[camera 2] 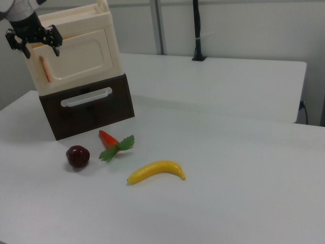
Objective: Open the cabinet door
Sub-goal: 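Hook the door edge and pull it outward, swinging it on its hinge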
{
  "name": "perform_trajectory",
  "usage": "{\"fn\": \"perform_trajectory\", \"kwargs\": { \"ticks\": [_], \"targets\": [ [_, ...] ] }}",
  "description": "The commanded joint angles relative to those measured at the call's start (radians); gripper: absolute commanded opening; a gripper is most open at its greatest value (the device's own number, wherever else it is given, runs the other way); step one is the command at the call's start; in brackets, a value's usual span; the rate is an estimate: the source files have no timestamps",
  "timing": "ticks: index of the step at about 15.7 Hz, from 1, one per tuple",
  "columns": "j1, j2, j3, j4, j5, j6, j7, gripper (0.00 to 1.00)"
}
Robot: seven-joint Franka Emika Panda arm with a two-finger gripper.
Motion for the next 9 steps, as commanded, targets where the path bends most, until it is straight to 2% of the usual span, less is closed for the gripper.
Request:
{"fn": "perform_trajectory", "kwargs": {
  "ticks": [1,5,9],
  "targets": [
    [0.013,0.002,0.013,0.011,0.023,0.015,-0.01,1.0],
    [0.075,0.014,0.016,0.01,0.028,0.165,-0.001,1.0],
    [0.129,0.065,0.018,0.006,0.04,0.311,0.001,1.0]
  ]
}}
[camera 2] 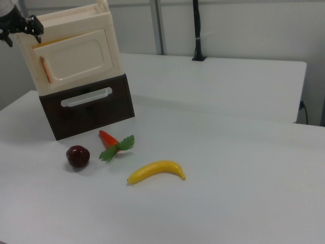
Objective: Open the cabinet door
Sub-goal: 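Hook the door edge and pull it outward, swinging it on its hinge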
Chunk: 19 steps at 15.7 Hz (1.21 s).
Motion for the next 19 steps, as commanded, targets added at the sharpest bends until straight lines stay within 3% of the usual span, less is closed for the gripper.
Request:
{"fn": "perform_trajectory", "kwargs": {
  "ticks": [1,5,12,19],
  "targets": [
    [0.049,0.053,-0.005,0.004,0.023,0.135,-0.001,1.0],
    [0.055,0.079,0.0,-0.01,0.025,0.185,-0.001,1.0],
    [0.038,0.073,-0.003,-0.025,0.023,0.14,-0.002,1.0],
    [-0.057,0.015,-0.013,-0.013,0.02,-0.017,-0.004,1.0]
  ]
}}
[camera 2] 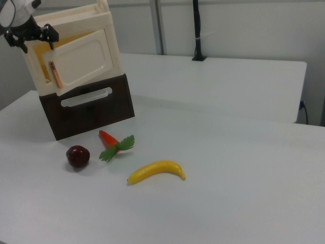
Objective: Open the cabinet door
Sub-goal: 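Hook the door edge and pull it outward, swinging it on its hinge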
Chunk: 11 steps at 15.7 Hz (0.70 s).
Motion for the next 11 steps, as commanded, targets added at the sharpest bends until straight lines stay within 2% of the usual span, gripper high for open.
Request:
{"fn": "perform_trajectory", "kwargs": {
  "ticks": [1,6,11],
  "targets": [
    [-0.035,-0.06,-0.01,-0.011,0.018,-0.097,-0.004,1.0],
    [-0.041,-0.091,-0.007,-0.011,0.019,-0.157,-0.001,1.0],
    [-0.056,-0.071,-0.021,-0.022,-0.016,-0.2,0.149,1.0]
  ]
}}
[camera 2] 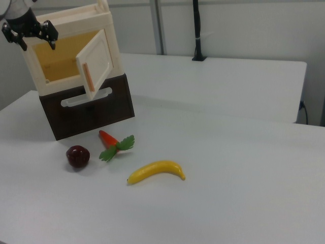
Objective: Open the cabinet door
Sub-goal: 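Keep pushing the door edge around until the door swings fully open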
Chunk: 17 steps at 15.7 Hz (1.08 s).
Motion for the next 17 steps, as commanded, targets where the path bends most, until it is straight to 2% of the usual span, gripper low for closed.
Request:
{"fn": "perform_trajectory", "kwargs": {
  "ticks": [1,6,13,17],
  "targets": [
    [-0.013,0.004,-0.019,-0.015,-0.037,-0.082,0.099,1.0],
    [-0.025,0.036,-0.058,-0.041,-0.143,-0.135,0.198,1.0],
    [-0.082,0.065,-0.104,-0.107,-0.16,-0.179,0.201,1.0],
    [-0.109,0.122,-0.116,-0.087,-0.163,-0.078,0.202,1.0]
  ]
}}
